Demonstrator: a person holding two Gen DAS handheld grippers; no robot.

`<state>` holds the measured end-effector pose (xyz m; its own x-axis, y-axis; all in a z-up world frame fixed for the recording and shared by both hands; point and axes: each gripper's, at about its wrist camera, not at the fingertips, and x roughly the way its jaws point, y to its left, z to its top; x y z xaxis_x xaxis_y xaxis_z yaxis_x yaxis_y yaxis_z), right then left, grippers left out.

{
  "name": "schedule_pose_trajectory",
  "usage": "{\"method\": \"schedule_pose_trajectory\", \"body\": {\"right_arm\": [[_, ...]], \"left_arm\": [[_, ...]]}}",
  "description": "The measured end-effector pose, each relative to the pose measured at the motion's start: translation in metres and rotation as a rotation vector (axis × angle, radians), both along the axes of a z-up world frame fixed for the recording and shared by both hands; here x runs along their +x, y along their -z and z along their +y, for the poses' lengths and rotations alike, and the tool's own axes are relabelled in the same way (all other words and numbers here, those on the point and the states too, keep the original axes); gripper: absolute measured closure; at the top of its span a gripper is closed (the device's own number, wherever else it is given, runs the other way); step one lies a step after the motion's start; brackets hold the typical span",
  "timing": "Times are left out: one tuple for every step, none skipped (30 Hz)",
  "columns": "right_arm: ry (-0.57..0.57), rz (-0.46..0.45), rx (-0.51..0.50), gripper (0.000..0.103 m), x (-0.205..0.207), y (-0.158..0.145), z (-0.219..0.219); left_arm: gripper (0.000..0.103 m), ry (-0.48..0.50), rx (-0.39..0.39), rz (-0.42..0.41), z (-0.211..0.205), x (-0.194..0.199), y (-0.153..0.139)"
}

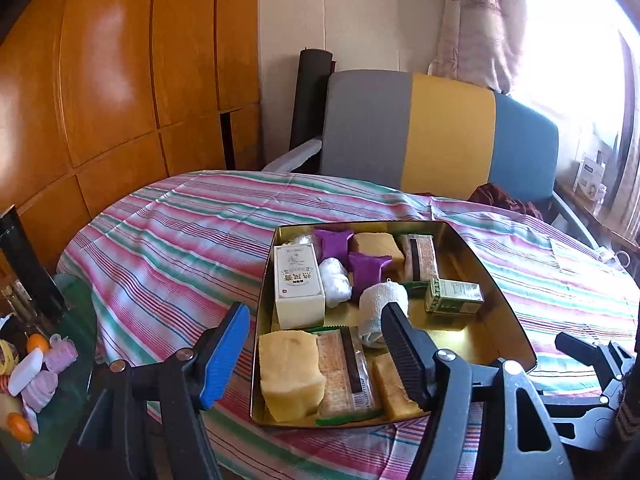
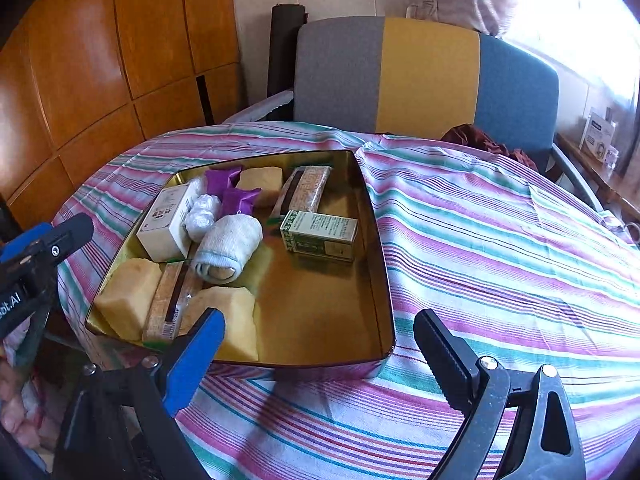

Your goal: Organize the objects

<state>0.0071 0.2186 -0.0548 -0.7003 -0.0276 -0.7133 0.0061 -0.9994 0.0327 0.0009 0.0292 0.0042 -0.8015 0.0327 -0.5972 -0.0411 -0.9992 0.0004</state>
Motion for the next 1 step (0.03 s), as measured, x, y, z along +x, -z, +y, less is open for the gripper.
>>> {"method": "schedule_pose_trajectory", "body": {"right_arm": [[0.001, 0.005, 0.006, 0.007, -0.0001, -0.0013, -0.0012]], "left_arm": [[0.034, 0.004, 0.0, -0.004, 0.0, -0.0006, 0.0004]]}}
